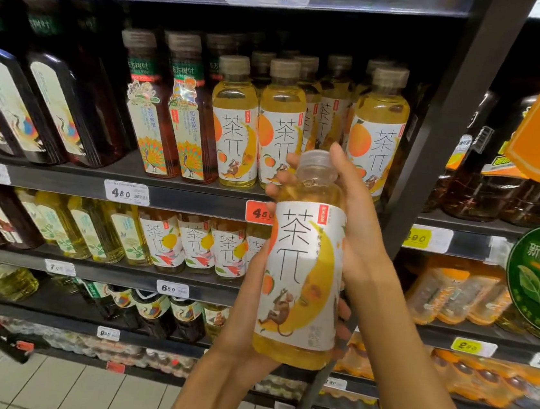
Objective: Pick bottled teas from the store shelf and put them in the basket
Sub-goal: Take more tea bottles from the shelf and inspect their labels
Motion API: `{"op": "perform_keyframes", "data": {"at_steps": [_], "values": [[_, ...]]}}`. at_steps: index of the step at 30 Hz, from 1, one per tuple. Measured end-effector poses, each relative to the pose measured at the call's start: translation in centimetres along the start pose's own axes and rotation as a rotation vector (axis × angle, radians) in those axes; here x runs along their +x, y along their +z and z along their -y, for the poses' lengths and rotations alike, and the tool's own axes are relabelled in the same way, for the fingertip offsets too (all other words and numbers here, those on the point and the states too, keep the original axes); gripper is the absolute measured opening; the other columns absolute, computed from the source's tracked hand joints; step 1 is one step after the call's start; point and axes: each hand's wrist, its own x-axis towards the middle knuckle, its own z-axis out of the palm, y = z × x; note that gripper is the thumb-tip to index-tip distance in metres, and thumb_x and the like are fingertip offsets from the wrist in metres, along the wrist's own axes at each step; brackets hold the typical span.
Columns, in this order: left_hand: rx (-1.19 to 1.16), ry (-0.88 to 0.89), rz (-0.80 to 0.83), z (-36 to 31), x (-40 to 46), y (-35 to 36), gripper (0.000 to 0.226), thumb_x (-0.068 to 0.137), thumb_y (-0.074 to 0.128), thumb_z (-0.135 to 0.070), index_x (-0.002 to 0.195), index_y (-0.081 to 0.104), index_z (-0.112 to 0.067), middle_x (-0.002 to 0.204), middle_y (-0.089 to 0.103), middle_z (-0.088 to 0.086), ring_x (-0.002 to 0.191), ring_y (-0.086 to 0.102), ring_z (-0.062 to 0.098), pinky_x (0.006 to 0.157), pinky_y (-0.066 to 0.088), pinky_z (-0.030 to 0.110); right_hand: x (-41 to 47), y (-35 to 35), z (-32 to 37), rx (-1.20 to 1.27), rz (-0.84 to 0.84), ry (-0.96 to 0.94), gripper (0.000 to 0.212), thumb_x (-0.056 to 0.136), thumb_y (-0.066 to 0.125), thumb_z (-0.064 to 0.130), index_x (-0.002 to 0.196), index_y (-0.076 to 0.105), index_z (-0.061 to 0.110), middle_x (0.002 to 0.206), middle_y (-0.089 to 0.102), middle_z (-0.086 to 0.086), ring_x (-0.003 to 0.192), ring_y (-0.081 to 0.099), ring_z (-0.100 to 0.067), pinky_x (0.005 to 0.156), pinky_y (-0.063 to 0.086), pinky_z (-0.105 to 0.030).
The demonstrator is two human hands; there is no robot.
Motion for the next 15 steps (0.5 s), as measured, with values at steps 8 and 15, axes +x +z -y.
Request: {"op": "perform_keyframes", "data": {"at_steps": [8, 15], "values": [[0.259, 0.133, -0.145, -1.0, -0.5, 0.0, 0.058, 0.086, 0.040, -0.065, 0.136, 0.046, -0.037, 0.128, 0.064, -0.001, 0.118, 0.060, 0.019, 0.100, 0.047, 0.041, 0.2, -0.1, 0.6, -0.243, -0.137, -0.116, 0.033, 0.091, 0.055, 0.042, 0.078, 0.077, 0.020, 0.085, 0.074, -0.007, 0.084, 0.071, -0.022, 0.077, 0.058, -0.032], [-0.048, 0.027, -0.051, -1.1, -0.3, 1.0, 0.072, 0.087, 0.038, -0.063, 0.130, 0.056, -0.008, 0.103, 0.069, 0.015, 0.085, 0.069, 0.026, 0.072, 0.057, 0.037, 0.6, 0.0, 0.2, 0.014, -0.074, 0.043, 0.042, 0.085, 0.055, 0.039, 0.112, 0.061, 0.008, 0.097, 0.066, -0.012, 0.105, 0.060, -0.031, 0.096, 0.047, -0.040]]}}
